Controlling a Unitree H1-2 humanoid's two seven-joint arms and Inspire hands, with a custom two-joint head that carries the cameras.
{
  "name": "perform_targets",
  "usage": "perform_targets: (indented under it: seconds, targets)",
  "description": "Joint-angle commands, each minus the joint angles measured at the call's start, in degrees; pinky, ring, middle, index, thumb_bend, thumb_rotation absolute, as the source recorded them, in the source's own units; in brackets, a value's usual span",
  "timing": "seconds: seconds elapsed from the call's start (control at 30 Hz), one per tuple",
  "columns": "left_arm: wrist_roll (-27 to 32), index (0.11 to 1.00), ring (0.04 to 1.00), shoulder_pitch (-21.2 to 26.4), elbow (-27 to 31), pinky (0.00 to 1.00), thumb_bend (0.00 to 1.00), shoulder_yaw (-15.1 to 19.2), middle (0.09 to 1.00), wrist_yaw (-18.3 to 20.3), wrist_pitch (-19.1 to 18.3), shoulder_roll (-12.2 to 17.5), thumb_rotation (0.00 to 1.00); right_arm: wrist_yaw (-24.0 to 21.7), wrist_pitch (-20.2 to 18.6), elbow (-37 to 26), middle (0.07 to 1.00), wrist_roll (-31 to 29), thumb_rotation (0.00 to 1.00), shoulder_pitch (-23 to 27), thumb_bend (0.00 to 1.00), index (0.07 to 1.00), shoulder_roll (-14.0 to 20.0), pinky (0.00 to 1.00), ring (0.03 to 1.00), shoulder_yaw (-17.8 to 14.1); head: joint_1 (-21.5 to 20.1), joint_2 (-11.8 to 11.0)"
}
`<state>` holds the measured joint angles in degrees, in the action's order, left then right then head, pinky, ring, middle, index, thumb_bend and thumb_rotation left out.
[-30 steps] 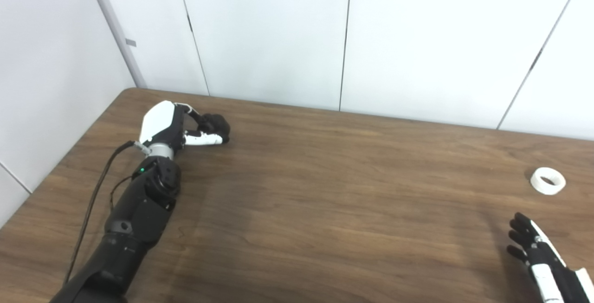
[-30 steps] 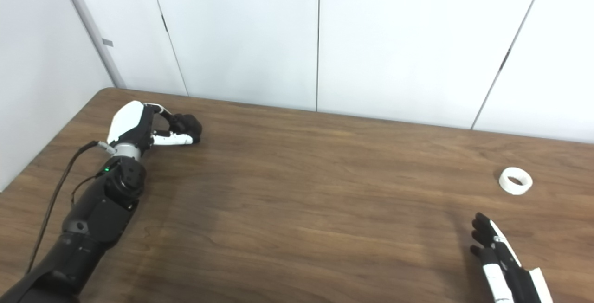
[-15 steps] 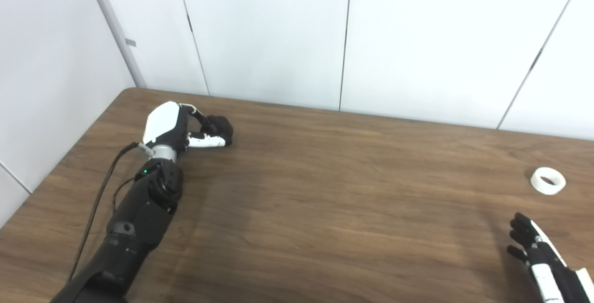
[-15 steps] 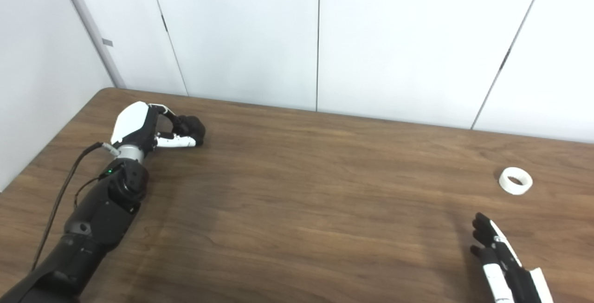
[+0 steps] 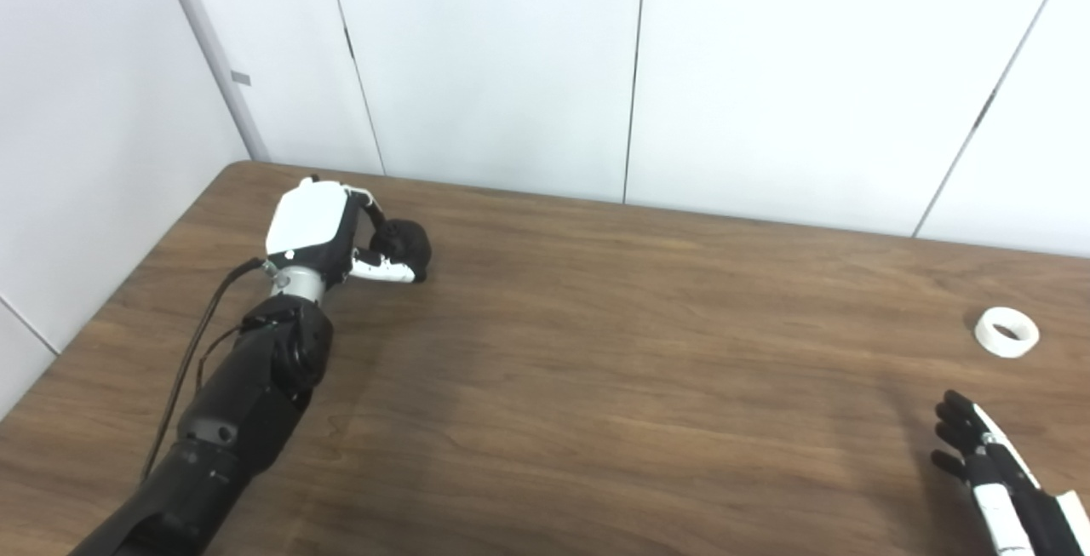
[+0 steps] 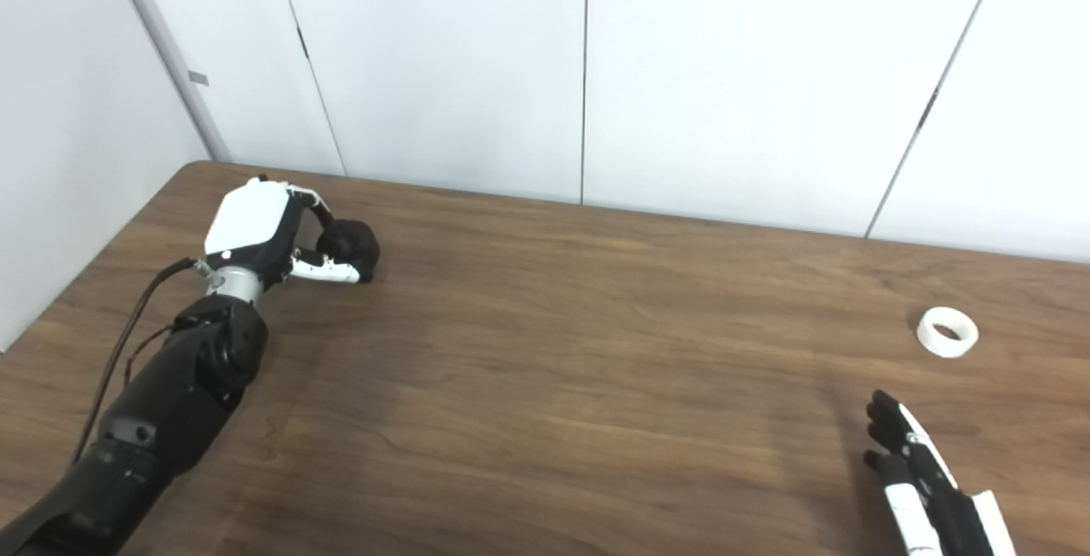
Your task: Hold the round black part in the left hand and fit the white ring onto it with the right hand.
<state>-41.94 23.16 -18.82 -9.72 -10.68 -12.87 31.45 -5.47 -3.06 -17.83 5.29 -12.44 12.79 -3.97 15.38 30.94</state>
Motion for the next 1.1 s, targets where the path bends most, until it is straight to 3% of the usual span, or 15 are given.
perform_targets:
  seconds: [0.0,0.3,0.57,0.83,1.07]
  targets:
    - [-1.5,0.483,0.888,1.2,3.1,1.0,0.52,0.4,0.768,0.0,-0.5,1.9,0.05,0.5,-1.2,-1.3,0.92,0.8,0.97,-0.1,0.51,0.914,0.2,0.85,0.914,-0.2,0.0,0.1]
    - [-1.2,0.484,0.888,-1.6,13.4,1.0,0.52,1.0,0.759,4.9,-2.9,-0.5,0.05,0.5,-1.6,-1.2,0.916,1.3,0.97,0.4,0.52,0.907,0.1,0.84,0.91,-0.2,-0.7,0.5]
    - [-4.0,0.485,0.879,-5.0,23.9,1.0,0.52,-0.9,0.75,9.6,-3.9,-3.5,0.05,0.6,-2.3,-1.7,0.923,1.3,0.96,0.3,0.52,0.912,-0.2,0.84,0.913,-0.1,-1.0,0.5]
    - [-8.1,0.485,0.884,-7.7,30.1,1.0,0.52,-3.1,0.77,13.5,-4.3,-6.3,0.05,1.0,-2.5,-2.2,0.923,2.5,0.95,0.3,0.49,0.912,-1.0,0.82,0.91,0.6,-3.2,0.8]
    - [-11.8,0.485,0.894,-9.7,32.6,1.0,0.52,-6.3,0.775,16.0,-2.3,-8.5,0.05,2.0,-2.0,-2.2,0.904,4.9,0.96,0.4,0.51,0.895,-1.7,0.79,0.888,1.6,-6.0,1.3]
